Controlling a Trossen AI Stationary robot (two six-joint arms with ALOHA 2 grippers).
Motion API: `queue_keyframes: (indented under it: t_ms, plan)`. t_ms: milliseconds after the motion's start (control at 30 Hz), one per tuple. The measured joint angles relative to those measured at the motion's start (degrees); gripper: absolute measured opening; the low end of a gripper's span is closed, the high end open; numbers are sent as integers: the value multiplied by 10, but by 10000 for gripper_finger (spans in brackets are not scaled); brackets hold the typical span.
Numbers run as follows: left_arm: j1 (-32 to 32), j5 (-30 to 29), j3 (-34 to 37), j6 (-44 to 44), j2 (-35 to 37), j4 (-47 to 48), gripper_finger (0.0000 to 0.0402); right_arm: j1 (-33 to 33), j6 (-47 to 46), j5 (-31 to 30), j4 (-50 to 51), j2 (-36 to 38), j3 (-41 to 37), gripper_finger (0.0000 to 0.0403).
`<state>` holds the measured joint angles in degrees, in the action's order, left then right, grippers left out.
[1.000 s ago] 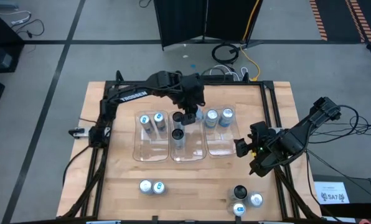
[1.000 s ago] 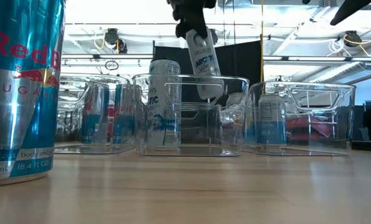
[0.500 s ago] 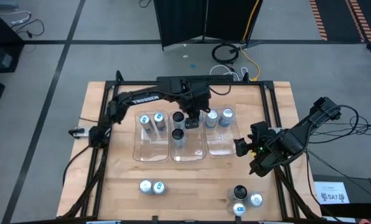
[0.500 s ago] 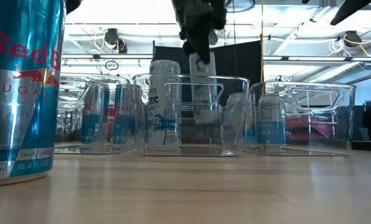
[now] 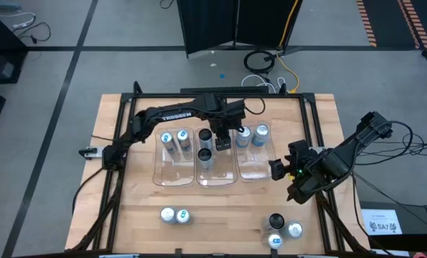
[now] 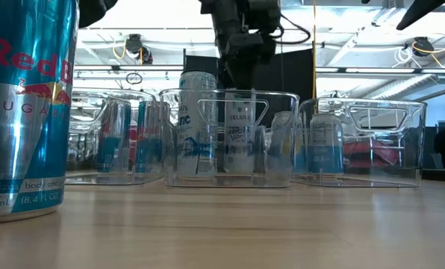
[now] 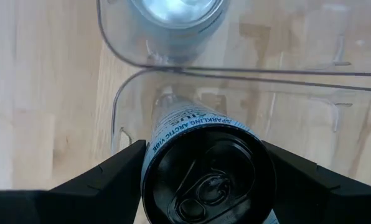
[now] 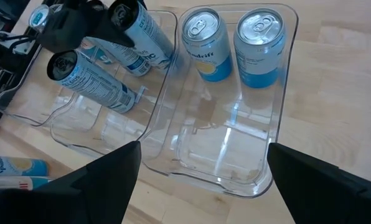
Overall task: Sort soda cans
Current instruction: Put the top white-blue soda can into the middle transparent bin
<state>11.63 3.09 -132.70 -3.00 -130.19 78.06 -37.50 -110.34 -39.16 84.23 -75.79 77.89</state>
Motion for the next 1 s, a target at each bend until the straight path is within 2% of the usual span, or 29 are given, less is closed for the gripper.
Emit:
queue_keyframes:
  t_ms: [167, 833, 1000]
  plan:
    - [12, 5, 20, 42, 2, -1, 290, 0, 0, 0, 0, 0, 0, 341]
    - [9, 2, 22, 56, 2, -9, 300, 0, 2, 0, -1, 0, 0, 341]
    - [5, -2, 23, 57, 1, -8, 324, 0, 0, 0, -2, 0, 0, 341]
